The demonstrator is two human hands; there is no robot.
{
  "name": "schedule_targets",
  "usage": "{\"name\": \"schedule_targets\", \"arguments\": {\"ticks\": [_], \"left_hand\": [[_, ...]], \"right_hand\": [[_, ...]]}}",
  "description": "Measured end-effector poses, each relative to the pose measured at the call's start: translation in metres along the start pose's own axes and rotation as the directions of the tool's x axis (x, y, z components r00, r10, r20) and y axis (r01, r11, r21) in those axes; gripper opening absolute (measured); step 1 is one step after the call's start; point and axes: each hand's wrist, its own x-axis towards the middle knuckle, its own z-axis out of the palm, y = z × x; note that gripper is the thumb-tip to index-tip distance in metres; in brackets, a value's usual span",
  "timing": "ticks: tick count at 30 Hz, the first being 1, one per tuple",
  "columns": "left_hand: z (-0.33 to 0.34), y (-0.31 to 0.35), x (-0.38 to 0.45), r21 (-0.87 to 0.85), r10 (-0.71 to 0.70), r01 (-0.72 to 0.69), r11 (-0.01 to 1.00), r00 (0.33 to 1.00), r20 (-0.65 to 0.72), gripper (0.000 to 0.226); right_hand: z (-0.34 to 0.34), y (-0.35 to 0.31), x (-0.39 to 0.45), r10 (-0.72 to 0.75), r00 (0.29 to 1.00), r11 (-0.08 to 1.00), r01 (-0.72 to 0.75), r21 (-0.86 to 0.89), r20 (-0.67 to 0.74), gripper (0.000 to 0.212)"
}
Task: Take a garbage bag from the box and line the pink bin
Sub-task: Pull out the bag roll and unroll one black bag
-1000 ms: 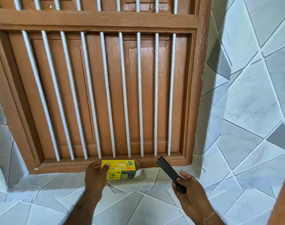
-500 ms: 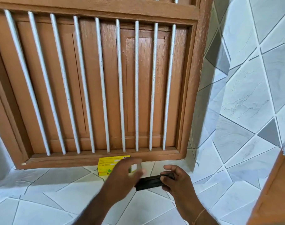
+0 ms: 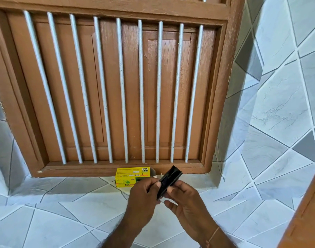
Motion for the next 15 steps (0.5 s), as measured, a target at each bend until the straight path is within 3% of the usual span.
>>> {"name": "schedule_targets", "arguments": {"ticks": [4,10,15], "left_hand": [[0.004,0.004,-0.005,0.040,0.003,0.002,0.999,0.991,-0.132,0.022],[-0.003,0.014,-0.006,-0.273,-0.150,0.131,0.953,0.988,-0.048,0.022],[-0.005,0.014,-0.004,-0.263,-0.153,0.149,0.953,0.988,0.004,0.023]], "right_hand": [[0.007,0.000,0.003,0.015,0.998,0.999,-0.012,0.051,-0.063,0.020],[0.008,0.002,0.000,0.189,0.981,0.929,-0.167,0.329,-0.036,0.016],[0.008,0.006,0.000,0.185,0.983,0.941,-0.180,0.286,0.011,0.026]]}}
